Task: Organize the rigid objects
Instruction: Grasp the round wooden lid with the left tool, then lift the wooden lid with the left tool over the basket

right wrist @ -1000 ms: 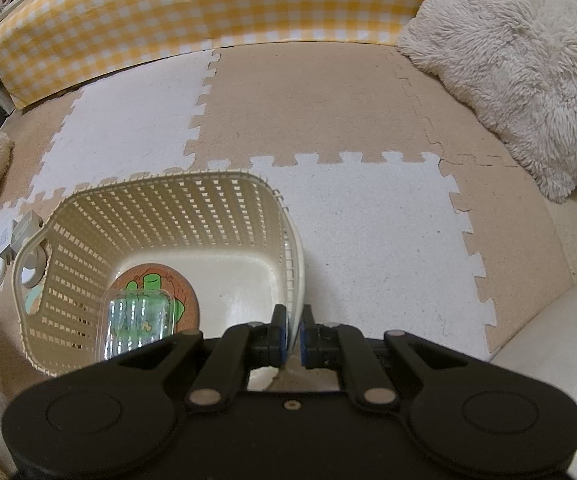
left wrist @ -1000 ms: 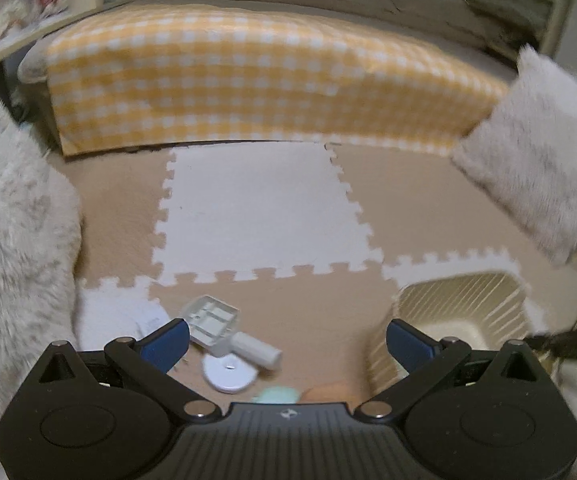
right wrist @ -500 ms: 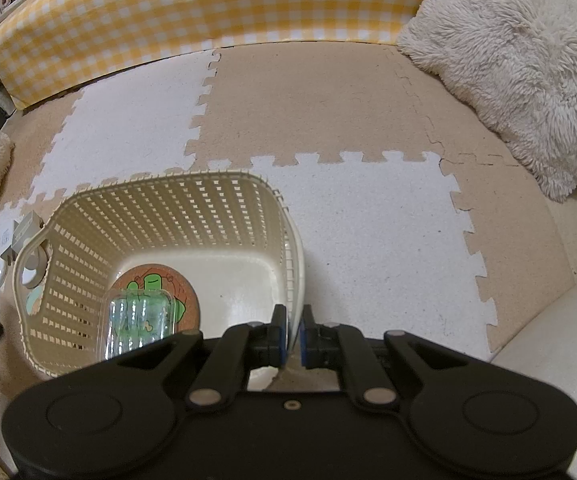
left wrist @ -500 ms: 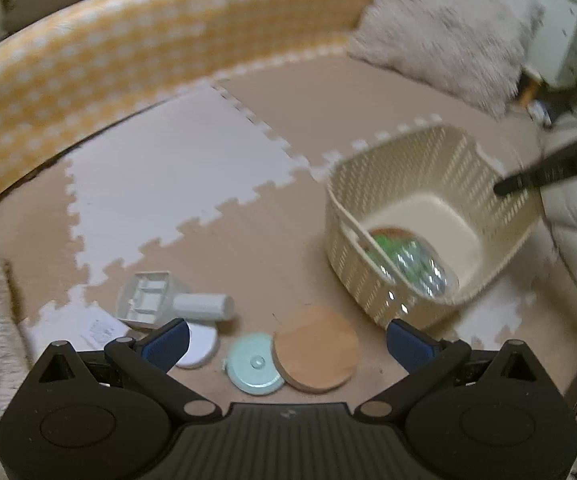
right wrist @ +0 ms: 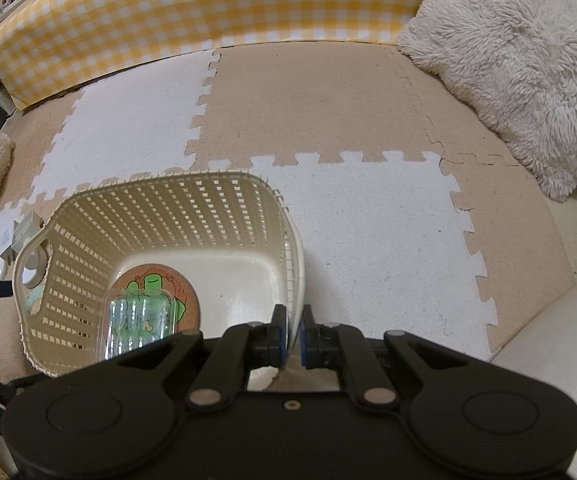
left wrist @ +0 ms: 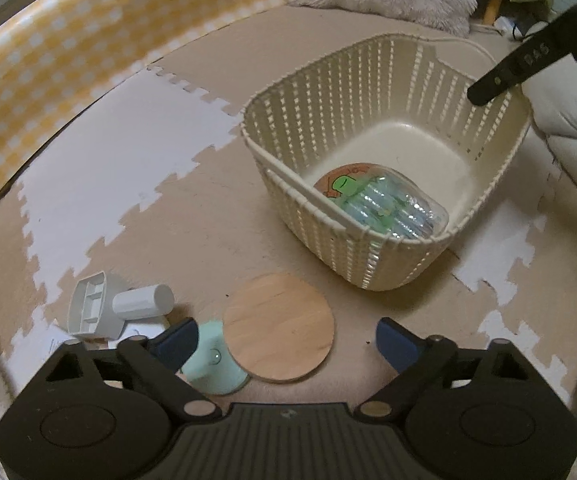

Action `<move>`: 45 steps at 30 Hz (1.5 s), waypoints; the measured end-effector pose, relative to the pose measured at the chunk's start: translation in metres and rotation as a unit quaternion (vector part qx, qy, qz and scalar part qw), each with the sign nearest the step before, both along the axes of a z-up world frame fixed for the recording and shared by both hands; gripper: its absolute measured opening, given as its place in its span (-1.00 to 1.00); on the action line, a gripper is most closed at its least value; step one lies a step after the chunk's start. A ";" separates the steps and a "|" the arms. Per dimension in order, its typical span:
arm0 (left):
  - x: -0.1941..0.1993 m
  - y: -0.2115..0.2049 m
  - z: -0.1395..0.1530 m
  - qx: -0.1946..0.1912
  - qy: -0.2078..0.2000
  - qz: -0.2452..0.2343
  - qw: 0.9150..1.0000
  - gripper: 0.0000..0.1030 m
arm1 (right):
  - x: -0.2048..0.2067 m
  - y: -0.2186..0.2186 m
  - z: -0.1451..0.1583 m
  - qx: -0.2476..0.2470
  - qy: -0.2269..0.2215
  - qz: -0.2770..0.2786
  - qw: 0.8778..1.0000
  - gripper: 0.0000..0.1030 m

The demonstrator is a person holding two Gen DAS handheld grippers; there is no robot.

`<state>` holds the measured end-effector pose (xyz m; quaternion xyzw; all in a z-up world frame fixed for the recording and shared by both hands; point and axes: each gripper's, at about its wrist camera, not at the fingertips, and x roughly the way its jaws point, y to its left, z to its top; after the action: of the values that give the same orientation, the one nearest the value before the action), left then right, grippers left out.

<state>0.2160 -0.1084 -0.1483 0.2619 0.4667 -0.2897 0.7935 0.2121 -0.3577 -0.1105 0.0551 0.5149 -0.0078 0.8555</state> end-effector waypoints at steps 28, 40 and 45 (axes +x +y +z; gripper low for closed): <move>0.024 0.010 0.006 -0.022 0.000 0.082 0.996 0.33 | 0.000 0.001 0.000 0.002 0.000 0.001 1.000 -0.87; 0.022 0.029 0.071 -0.110 -0.062 0.145 0.981 0.33 | -0.001 -0.001 0.002 0.010 -0.003 0.000 1.000 -0.87; 0.012 0.013 0.089 -0.163 -0.072 0.131 0.975 0.33 | -0.005 -0.006 0.010 0.022 -0.018 -0.011 1.000 -0.88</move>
<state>0.2277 -0.0952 -0.0592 0.0859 0.3850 -0.2353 0.8883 0.2076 -0.3637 -0.1007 0.0801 0.4989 -0.0049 0.8629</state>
